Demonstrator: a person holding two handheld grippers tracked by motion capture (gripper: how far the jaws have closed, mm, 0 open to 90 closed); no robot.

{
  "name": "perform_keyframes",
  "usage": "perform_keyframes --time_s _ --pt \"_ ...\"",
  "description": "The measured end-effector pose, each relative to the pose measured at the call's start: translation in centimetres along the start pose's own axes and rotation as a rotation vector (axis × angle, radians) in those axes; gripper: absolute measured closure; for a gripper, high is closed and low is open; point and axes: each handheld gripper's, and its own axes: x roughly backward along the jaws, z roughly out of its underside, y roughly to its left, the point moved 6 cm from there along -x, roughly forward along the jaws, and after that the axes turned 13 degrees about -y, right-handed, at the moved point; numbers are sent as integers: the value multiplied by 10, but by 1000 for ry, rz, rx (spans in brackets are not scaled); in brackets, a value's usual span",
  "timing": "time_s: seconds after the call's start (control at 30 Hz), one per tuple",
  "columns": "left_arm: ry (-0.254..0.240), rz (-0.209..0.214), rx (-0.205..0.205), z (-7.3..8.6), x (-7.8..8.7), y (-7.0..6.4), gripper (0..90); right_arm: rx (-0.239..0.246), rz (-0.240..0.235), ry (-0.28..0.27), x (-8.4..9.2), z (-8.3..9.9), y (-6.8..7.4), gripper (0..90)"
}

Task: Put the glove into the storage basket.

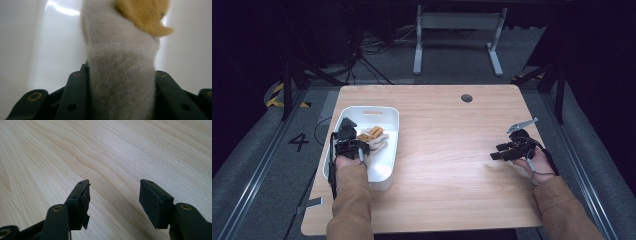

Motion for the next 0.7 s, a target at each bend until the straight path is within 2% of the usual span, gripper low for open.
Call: perform_keyframes --time_s 0.1,0.2,0.3,0.5,0.57,0.7 --pt "3 -15 6 0 -2 1 654 2 0 1 0 0 0 421" --pt "20 -29 -9 1 -3 1 650 0 3 0 0 0 0 420" --pt "25 -24 -7 1 -4 1 647 -4 2 3 0 1 0 420" --pt "76 -22 2 2 -5 0 624 -2 1 9 -2 2 0 419" --pt "80 -16 8 2 -6 -1 620 0 2 8 -2 2 -1 419" --pt "94 -31 -1 3 -8 -1 614 -4 0 6 -1 1 -1 419"
